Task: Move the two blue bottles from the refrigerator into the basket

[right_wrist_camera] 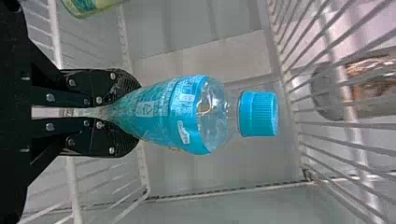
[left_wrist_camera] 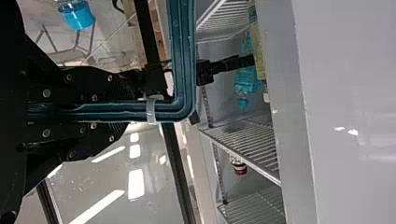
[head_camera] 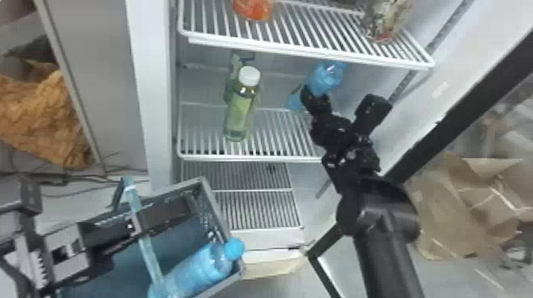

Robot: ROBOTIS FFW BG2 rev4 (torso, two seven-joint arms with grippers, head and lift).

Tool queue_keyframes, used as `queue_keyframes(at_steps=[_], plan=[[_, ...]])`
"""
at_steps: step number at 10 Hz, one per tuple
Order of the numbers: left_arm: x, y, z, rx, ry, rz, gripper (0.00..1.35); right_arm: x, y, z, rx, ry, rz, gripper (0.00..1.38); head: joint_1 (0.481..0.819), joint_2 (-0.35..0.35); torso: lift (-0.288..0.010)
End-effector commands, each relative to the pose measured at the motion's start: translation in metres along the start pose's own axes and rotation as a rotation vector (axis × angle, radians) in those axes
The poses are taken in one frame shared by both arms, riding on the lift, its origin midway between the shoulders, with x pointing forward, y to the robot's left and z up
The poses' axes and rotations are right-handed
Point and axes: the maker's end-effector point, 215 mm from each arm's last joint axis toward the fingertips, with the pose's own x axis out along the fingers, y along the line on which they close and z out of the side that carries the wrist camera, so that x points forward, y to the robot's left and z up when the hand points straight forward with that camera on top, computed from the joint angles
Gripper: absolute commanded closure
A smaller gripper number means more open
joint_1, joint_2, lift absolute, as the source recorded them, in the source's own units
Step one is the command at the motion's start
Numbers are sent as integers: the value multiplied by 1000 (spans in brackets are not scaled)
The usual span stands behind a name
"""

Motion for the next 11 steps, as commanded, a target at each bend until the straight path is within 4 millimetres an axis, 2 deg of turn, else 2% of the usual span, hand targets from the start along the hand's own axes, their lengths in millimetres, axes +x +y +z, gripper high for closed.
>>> queue_keyframes(at_steps=[1,4,5,8,11], plan=[[0,-1,1,2,-4,-4,1188,-19,9,10,14,-22,23,1274,695,-306,-216],[0,-1,1,1,-7,-3,1188,-57,29,18,50,-46,75,1274,695,-304,-216],[1,-1,1,0,-5,-4,1188,-67,39,13,90,-33,101,1274,695,-303,-216],[1,-2,1,1,-8,-8,1188,-105,68,17,143,-20,171,1274,695,-287,-216],[1,-3,2,1,-11,-12,1188,-156,93,20,182,24,234,1274,695,-275,-216]])
